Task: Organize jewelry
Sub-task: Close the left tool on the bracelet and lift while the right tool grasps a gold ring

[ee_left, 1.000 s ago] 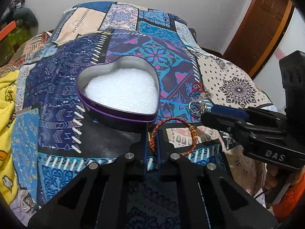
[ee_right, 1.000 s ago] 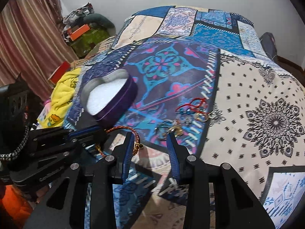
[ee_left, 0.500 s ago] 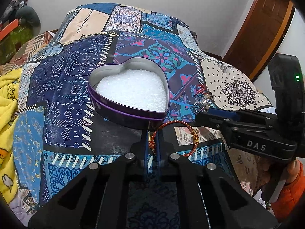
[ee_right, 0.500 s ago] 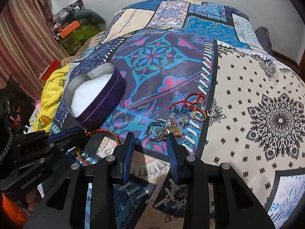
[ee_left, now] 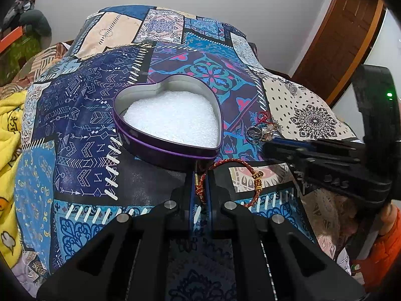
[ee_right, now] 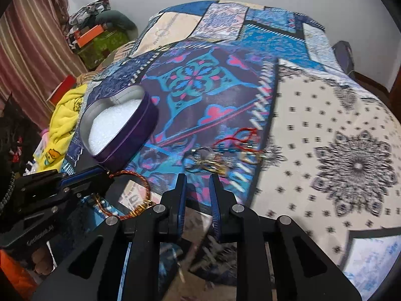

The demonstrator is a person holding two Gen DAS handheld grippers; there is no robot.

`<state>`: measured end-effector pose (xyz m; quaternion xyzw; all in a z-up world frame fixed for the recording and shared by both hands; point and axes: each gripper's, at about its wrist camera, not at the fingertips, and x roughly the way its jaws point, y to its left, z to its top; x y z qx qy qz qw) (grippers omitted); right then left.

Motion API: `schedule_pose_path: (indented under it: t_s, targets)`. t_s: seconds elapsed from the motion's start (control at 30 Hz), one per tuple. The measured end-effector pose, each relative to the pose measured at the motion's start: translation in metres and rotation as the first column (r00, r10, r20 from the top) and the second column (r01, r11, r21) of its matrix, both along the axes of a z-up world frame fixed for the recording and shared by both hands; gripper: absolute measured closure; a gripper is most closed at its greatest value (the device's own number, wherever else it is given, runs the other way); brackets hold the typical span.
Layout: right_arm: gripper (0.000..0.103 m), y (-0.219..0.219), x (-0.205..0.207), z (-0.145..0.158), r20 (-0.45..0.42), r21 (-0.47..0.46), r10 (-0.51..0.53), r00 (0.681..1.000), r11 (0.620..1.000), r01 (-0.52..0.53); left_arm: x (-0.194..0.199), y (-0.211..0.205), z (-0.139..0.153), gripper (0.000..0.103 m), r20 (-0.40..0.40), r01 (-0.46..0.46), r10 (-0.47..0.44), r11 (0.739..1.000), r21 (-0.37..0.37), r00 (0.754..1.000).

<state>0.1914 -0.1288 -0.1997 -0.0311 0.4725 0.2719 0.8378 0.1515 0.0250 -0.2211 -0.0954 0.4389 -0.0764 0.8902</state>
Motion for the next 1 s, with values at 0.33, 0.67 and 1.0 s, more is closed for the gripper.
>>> schedule_pose_path:
  t_s: [0.33, 0.67, 1.0]
  targets:
    - [0.080, 0.006, 0.012, -0.010, 0.031, -0.053, -0.025, 0.999, 0.998, 0.027, 0.002, -0.004, -0.003, 0.096, 0.018, 0.002, -0.003, 1.000, 0.027, 1.000]
    - [0.084, 0.005, 0.003, -0.009, 0.069, -0.051, -0.022, 0.997, 0.998, 0.026, 0.005, -0.006, -0.002, 0.097, 0.022, 0.003, -0.004, 0.999, 0.039, 1.000]
    - [0.084, -0.008, -0.016, 0.014, 0.088, -0.003, -0.049, 0.995, 0.999, 0.050, -0.009, -0.007, 0.010, 0.097, 0.017, -0.019, 0.018, 0.999, 0.032, 1.000]
